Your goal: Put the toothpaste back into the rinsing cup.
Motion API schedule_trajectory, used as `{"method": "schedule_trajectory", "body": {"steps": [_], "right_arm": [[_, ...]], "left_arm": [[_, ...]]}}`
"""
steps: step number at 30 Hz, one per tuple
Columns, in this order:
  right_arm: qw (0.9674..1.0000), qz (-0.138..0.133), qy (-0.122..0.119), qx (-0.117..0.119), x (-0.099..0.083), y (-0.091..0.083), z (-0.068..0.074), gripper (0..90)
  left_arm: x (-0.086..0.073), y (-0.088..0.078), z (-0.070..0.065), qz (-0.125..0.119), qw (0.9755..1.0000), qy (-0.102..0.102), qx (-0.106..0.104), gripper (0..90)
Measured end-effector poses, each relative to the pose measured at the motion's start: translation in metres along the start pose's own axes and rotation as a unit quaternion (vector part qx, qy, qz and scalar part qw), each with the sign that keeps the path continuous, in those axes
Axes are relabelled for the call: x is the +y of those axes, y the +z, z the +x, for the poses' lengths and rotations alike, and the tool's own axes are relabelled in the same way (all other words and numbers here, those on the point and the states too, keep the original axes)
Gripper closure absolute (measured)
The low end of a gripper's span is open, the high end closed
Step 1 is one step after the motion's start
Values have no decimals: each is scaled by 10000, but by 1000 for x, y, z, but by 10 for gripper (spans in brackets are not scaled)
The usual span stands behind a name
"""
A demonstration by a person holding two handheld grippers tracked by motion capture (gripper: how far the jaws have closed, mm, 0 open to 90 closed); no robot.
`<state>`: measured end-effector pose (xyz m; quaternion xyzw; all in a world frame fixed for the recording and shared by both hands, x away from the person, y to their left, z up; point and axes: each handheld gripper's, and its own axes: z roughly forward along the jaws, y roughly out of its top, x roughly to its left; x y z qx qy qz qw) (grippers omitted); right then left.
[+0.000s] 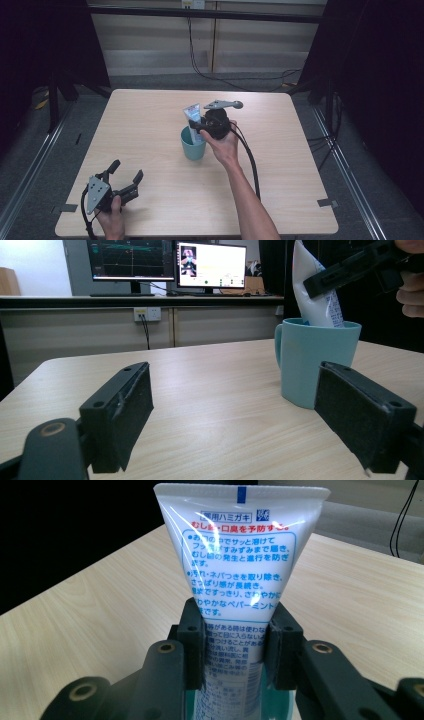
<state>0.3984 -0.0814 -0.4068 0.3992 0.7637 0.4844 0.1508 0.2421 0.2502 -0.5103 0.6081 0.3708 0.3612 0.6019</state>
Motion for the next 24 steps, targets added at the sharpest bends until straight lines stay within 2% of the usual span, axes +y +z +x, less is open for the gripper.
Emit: {"method": "schedule_trajectory", "body": {"steps": [8, 13, 16, 18, 19, 20, 22, 24], "right_arm": [[9999, 81, -47, -86, -5, -3, 1, 647], [9996, 198, -172, -142, -10, -4, 3, 630], [9994, 247, -143, -172, -14, -2, 2, 611], [9983, 408, -322, -257, -15, 0, 4, 578], [9980, 410, -387, -272, -16, 0, 6, 591], [9986, 276, -368, -244, -16, -2, 6, 631], [9998, 59, -170, -53, -14, -5, 4, 551], [9998, 67, -184, -79, -15, -4, 3, 434]], "left_arm": [[0, 0, 0, -1, 10000, 0, 1, 157], [0, 0, 0, 1, 10000, -2, 1, 157], [0, 0, 0, 2, 10000, 0, 1, 157], [0, 0, 0, 17, 10000, 8, -1, 157], [0, 0, 0, 5, 10000, 6, 2, 158], [0, 0, 0, 5, 10000, 8, 2, 158], [0, 0, 0, 5, 10000, 8, 2, 158], [0, 0, 0, 0, 10000, 3, 0, 158]]}}
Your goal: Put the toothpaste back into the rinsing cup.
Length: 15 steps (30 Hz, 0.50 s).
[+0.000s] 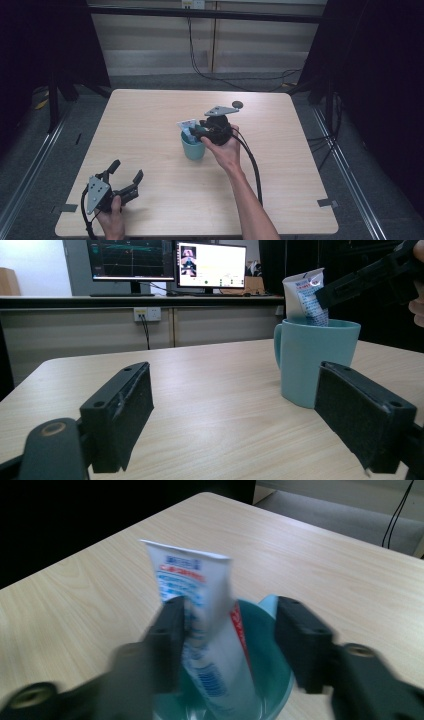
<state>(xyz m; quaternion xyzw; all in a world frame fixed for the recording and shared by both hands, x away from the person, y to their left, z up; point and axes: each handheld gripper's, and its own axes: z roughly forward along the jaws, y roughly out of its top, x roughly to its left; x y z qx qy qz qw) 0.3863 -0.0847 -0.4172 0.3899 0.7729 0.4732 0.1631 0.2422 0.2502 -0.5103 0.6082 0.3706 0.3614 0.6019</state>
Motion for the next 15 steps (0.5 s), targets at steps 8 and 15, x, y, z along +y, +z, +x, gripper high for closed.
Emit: {"method": "schedule_trajectory", "body": {"steps": [8, 15], "right_arm": [[9997, -73, 201, 106, -9, 2, -4, 285], [9994, -186, 277, 109, -7, -5, -4, 136]], "left_arm": [[0, 0, 0, -1, 10000, -29, -8, 158], [0, 0, 0, -5, 10000, -28, -8, 158]]}}
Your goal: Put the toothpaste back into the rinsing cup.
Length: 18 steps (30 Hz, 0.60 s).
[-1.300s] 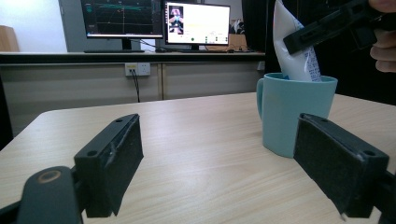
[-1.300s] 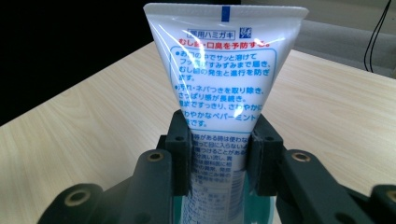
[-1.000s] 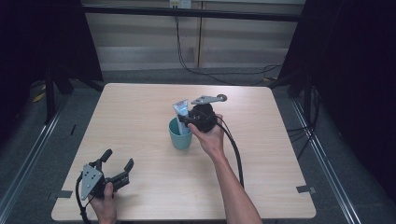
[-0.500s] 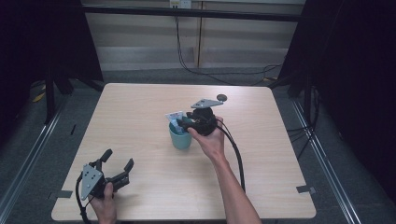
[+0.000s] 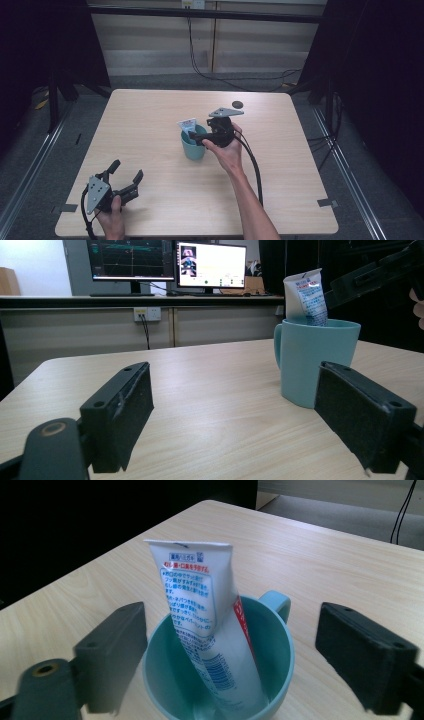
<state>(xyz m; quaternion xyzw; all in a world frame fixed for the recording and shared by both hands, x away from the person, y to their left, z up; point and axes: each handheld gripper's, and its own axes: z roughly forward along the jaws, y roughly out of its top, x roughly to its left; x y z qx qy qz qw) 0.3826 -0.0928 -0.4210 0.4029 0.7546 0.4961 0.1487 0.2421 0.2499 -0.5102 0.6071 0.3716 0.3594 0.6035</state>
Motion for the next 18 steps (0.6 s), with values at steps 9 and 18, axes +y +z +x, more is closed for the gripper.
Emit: {"method": "schedule_trajectory", "body": {"steps": [9, 18], "right_arm": [[9995, -243, 133, -168, -1, -17, -4, 135], [9958, -617, 132, -660, -11, -38, -8, 136]], "left_arm": [[0, 0, 0, -14, 10000, -4, 8, 158], [0, 0, 0, 1, 10000, -4, 1, 158]]}}
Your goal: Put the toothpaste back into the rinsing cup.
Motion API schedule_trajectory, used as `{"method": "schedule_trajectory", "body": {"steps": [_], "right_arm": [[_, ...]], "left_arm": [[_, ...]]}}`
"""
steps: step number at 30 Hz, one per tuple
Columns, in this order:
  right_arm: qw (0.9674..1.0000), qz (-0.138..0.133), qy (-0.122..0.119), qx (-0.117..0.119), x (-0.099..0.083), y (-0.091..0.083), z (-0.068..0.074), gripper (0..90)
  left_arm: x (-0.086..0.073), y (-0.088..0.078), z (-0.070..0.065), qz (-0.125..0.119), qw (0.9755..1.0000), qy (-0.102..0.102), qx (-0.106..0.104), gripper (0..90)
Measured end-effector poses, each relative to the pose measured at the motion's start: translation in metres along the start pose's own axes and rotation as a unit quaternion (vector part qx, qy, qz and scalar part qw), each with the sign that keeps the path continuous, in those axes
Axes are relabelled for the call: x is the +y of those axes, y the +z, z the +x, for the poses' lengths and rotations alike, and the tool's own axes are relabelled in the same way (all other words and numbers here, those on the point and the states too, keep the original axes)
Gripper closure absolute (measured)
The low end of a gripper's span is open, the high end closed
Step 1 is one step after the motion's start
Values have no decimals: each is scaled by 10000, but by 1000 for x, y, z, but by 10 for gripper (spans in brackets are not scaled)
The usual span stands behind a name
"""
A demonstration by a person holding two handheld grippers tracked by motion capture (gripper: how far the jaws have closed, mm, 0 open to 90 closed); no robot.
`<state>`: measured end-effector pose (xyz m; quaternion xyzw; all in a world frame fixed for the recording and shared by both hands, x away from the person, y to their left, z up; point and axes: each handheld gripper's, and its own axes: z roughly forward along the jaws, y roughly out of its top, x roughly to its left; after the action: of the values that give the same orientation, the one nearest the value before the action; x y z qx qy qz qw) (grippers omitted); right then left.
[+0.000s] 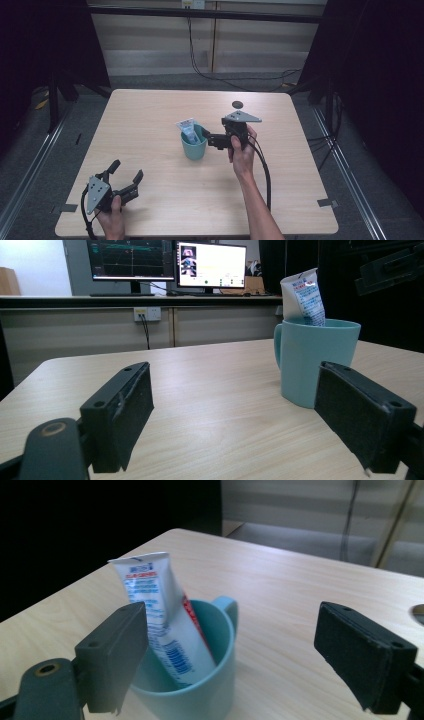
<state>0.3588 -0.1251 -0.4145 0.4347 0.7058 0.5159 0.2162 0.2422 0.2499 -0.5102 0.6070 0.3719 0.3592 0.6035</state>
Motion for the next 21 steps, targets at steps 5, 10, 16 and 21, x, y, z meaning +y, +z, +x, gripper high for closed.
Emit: {"method": "schedule_trajectory", "body": {"steps": [5, 10, 16, 21], "right_arm": [[9996, 64, 42, -287, -4, -7, -3, 135], [9994, -56, 37, -347, -11, -15, -7, 135], [9986, -157, 238, -443, -25, -27, -13, 136], [9977, -231, 327, -546, -36, -42, -23, 135]], "left_arm": [[0, 0, 0, 1, 10000, 0, -1, 158], [0, 0, 0, 1, 10000, -2, 1, 158], [0, 0, 0, 0, 10000, -6, -3, 158], [0, 0, 0, 1, 10000, -2, 1, 159]]}}
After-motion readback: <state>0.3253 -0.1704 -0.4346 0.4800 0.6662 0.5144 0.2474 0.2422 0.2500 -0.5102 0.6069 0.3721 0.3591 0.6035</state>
